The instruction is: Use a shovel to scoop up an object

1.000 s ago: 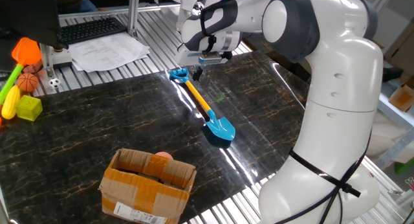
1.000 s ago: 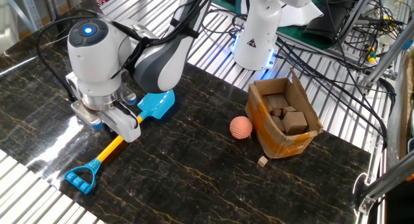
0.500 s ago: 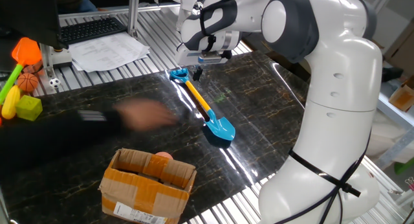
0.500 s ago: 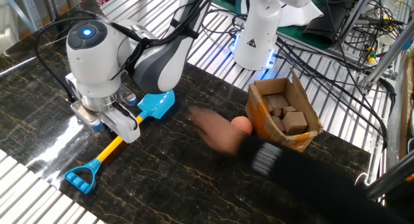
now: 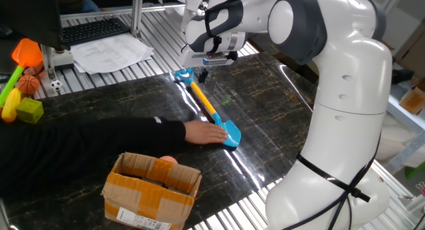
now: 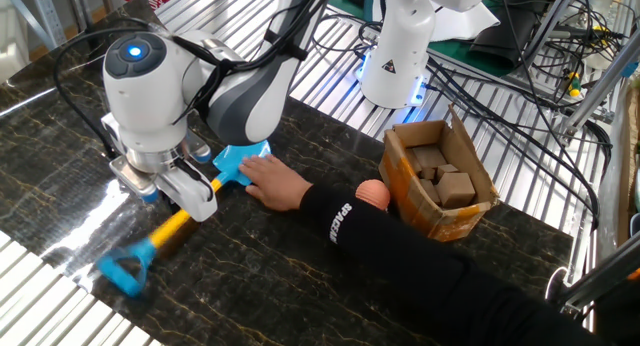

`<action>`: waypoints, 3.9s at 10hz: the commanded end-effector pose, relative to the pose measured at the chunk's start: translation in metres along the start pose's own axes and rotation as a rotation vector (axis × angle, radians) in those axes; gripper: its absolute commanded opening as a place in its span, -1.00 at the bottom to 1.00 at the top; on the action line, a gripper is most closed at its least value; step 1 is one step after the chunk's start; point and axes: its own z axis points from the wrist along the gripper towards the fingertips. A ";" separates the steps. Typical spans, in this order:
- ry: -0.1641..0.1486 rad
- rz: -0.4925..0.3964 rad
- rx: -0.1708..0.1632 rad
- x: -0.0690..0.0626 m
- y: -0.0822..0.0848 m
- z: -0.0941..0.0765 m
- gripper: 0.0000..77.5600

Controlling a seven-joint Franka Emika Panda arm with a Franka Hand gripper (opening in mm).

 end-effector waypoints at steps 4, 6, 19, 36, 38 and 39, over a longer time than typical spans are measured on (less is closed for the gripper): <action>0.011 0.030 0.004 -0.001 0.000 -0.002 -1.00; 0.018 0.028 0.006 0.000 0.000 -0.001 -1.00; 0.007 0.020 0.015 0.001 -0.001 -0.001 1.00; -0.040 -0.018 0.016 -0.011 -0.004 0.008 -0.97; -0.040 -0.018 0.016 -0.011 -0.004 0.008 -0.97; -0.040 -0.018 0.016 -0.011 -0.004 0.008 -0.97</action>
